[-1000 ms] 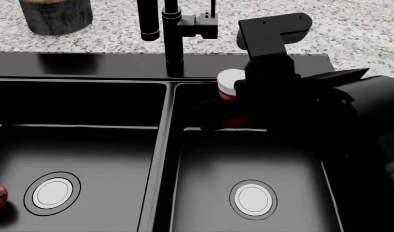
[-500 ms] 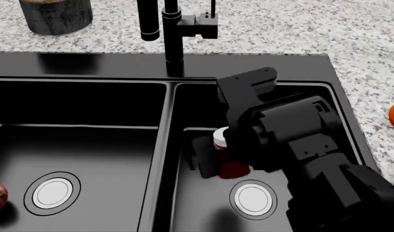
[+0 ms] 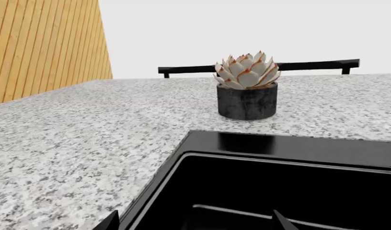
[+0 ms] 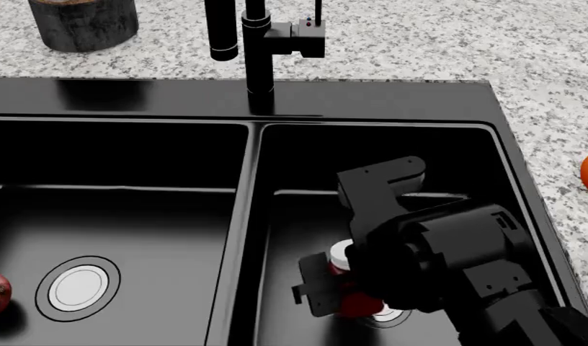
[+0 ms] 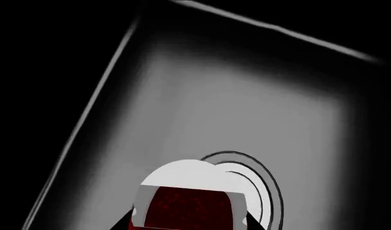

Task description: Pick the jam from the counter and place it in the sink

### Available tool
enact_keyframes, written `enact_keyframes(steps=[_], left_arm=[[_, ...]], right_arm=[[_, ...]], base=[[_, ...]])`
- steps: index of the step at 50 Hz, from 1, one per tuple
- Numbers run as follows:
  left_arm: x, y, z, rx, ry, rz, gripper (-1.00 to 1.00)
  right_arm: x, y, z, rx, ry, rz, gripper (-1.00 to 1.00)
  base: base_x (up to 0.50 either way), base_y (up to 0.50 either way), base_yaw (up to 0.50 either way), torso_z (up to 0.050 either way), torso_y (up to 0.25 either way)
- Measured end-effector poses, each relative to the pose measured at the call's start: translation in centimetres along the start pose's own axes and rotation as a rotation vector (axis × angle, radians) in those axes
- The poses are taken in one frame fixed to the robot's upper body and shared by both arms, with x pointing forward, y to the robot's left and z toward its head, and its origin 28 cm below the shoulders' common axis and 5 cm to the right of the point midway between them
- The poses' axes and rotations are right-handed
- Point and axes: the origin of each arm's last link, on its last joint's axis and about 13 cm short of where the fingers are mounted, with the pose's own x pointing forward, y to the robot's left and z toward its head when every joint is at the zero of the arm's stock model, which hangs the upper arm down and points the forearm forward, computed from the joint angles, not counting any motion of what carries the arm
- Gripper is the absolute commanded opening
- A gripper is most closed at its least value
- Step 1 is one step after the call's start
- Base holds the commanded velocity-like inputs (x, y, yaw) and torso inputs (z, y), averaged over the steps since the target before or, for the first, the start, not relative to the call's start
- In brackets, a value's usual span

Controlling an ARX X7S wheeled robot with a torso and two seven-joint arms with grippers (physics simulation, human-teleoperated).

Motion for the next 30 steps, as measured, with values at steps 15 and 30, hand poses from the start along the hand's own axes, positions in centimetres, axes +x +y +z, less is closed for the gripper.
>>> enact_keyframes(steps=[15, 30], left_arm=[[-0.2, -0.1, 0.5, -0.001, -0.004, -0.004, 1.00], [0.2, 0.2, 0.1, -0.002, -0.007, -0.002, 1.00]], right_arm=[[-0.7, 0.2, -0.6, -0.025, 0.016, 0.002, 1.00], [-4.1, 0.1, 1.5, -0.051, -0.102, -0.028, 1.00]], base=[[0.00, 0.00, 0.00, 0.000, 0.001], [0.00, 0.00, 0.00, 0.000, 0.000]])
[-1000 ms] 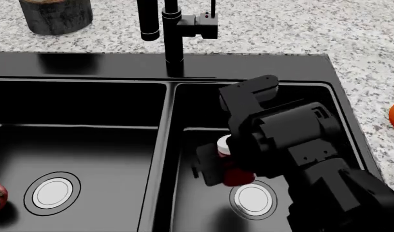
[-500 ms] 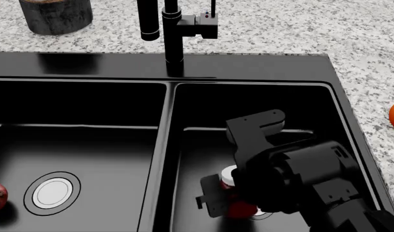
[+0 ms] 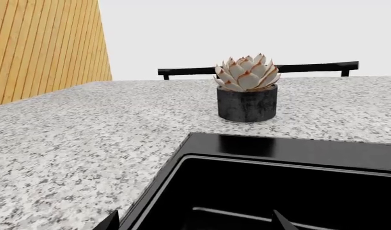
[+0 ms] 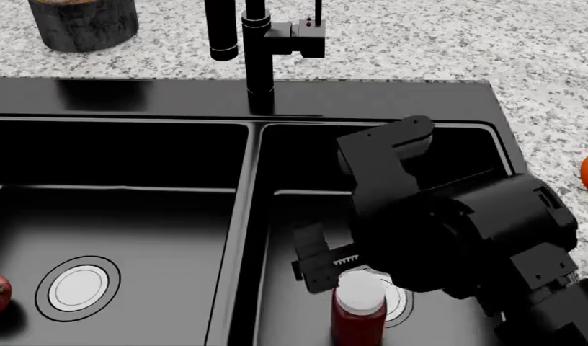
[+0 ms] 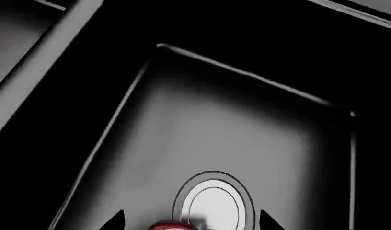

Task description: Pick the jam from the counter and place it in the sink

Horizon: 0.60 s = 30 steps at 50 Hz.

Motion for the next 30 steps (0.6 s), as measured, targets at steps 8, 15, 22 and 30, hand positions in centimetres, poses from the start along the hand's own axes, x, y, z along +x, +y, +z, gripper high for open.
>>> enact_keyframes(steps=[8, 15, 22, 30], left_arm=[[-0.2, -0.2, 0.3, 0.000, -0.001, -0.002, 1.00], [-0.1, -0.1, 0.1, 0.000, -0.001, -0.002, 1.00], [0.2, 0.1, -0.3, 0.000, -0.002, -0.001, 1.00], [0.5, 0.3, -0.6, 0.000, -0.004, 0.000, 1.00]], right_arm=[[-3.6, -0.3, 2.1, -0.013, -0.122, -0.027, 1.00], [-6.4, -0.4, 1.9, -0.002, -0.253, -0.048, 1.00], [-10.1, -0.7, 0.8, 0.027, -0.419, -0.088, 1.00], [-13.9, -1.8, -1.5, 0.059, -0.565, -0.172, 1.00]], base=[[0.00, 0.00, 0.00, 0.000, 0.000], [0.00, 0.00, 0.00, 0.000, 0.000], [0.00, 0.00, 0.00, 0.000, 0.000], [0.00, 0.00, 0.00, 0.000, 0.000]])
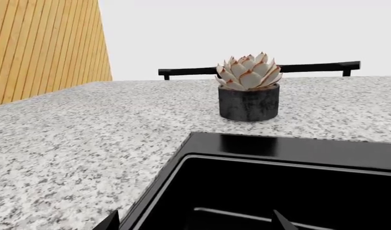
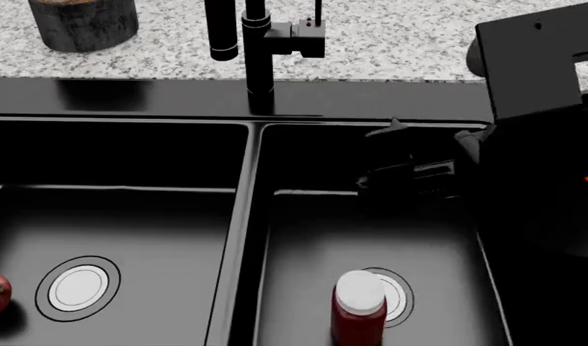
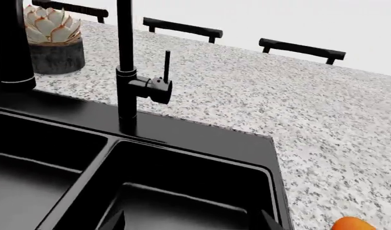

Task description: Pick the jam from the counter and place it in the sink

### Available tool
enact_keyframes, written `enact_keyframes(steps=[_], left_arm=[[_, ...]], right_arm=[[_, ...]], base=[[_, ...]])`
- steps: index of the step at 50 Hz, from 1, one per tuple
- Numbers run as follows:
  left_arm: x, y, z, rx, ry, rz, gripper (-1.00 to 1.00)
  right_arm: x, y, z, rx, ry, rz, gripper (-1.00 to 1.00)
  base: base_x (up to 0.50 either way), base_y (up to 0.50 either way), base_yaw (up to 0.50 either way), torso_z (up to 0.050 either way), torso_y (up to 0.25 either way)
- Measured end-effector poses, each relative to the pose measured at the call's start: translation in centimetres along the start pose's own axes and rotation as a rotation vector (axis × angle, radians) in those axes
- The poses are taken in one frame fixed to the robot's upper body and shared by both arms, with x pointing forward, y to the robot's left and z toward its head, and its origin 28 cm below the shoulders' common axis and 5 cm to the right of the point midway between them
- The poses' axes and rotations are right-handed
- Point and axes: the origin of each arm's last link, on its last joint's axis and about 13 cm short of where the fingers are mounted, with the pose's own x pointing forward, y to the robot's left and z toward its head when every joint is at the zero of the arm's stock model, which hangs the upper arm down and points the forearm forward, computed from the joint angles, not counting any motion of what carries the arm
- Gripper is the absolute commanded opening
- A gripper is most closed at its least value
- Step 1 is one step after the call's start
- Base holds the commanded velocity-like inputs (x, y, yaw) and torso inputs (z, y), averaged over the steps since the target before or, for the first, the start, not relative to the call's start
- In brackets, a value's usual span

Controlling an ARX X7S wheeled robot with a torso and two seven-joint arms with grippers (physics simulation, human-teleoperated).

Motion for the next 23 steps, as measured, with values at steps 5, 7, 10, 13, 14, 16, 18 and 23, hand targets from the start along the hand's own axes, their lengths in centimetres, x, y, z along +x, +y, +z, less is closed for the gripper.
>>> enact_keyframes(steps=[5, 7, 10, 13, 14, 16, 18, 23], left_arm=[[0.0, 0.0, -0.1, 0.000, -0.001, 0.000, 1.00], [0.0, 0.1, -0.1, 0.000, -0.002, 0.001, 1.00], [0.0, 0.0, 0.0, 0.001, -0.004, 0.001, 1.00], [-0.1, 0.0, 0.0, 0.001, -0.005, 0.000, 1.00], [-0.1, 0.0, 0.0, 0.001, -0.005, 0.000, 1.00], [-0.2, 0.0, 0.0, 0.001, -0.006, 0.000, 1.00], [-0.2, 0.0, 0.1, 0.001, -0.007, -0.001, 1.00], [-0.3, 0.0, 0.1, 0.000, -0.008, -0.001, 1.00]], right_arm=[[-2.3, -1.1, -0.7, 0.019, -0.063, -0.050, 1.00], [-3.3, -1.5, -1.0, 0.030, -0.087, -0.065, 1.00], [-4.7, -2.0, -1.6, 0.047, -0.123, -0.084, 1.00], [-6.2, -2.5, -2.1, 0.068, -0.159, -0.092, 1.00], [-6.6, -2.6, -2.3, 0.073, -0.169, -0.094, 1.00], [-7.4, -2.8, -2.6, 0.082, -0.188, -0.096, 1.00], [-8.1, -2.9, -2.9, 0.088, -0.204, -0.094, 1.00], [-9.4, -3.2, -3.7, 0.107, -0.245, -0.079, 1.00]], base=[[0.00, 0.00, 0.00, 0.000, 0.000], [0.00, 0.00, 0.00, 0.000, 0.000], [0.00, 0.00, 0.00, 0.000, 0.000], [0.00, 0.00, 0.00, 0.000, 0.000], [0.00, 0.00, 0.00, 0.000, 0.000], [0.00, 0.00, 0.00, 0.000, 0.000], [0.00, 0.00, 0.00, 0.000, 0.000], [0.00, 0.00, 0.00, 0.000, 0.000]])
